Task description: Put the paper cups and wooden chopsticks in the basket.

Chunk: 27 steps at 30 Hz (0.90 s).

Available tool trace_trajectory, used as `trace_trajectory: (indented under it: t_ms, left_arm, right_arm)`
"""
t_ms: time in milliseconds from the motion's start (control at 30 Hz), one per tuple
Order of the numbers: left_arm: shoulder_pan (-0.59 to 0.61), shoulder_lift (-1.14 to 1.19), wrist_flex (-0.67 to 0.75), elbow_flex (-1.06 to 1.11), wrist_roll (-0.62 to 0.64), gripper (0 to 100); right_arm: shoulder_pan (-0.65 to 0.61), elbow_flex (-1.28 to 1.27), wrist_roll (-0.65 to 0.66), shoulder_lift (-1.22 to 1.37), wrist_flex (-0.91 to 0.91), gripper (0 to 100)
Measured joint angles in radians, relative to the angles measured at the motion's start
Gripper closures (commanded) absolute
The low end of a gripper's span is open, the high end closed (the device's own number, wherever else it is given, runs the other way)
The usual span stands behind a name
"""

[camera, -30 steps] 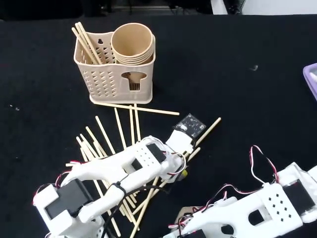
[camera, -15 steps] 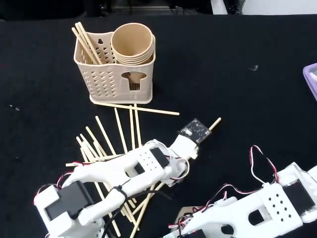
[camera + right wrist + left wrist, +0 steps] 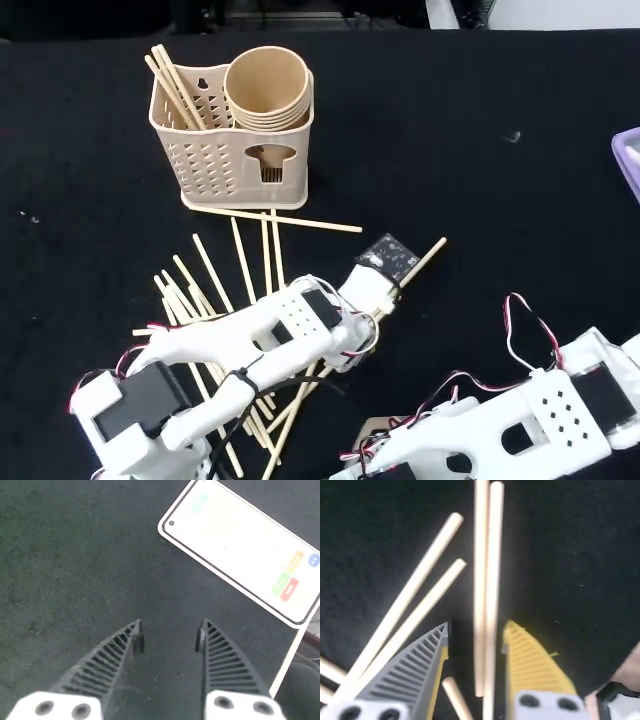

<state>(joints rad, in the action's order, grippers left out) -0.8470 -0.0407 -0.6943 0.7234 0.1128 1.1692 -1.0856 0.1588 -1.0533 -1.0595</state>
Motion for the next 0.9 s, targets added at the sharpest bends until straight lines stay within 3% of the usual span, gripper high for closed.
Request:
trace_trajectory:
  t_ms: [100, 367, 567, 900]
  left_arm:
    - [-0.011, 0.014, 0.000, -0.017, 0.002, 97]
    - [-0.015, 0.020, -0.055, -0.046, -0.025, 97]
    - [-0.008, -0.020, -0.233, -0.121, -0.038, 97]
    - [0.117, -0.275, -0.462, -0.235, -0.275, 97]
  right_arm:
    - [0.000, 0.000, 0.000, 0.000, 0.000, 81.8]
    - [0.000, 0.000, 0.000, 0.000, 0.000, 81.8]
    - [0.000, 0.000, 0.000, 0.000, 0.000, 81.8]
    - [0.000, 0.000, 0.000, 0.000, 0.000, 81.8]
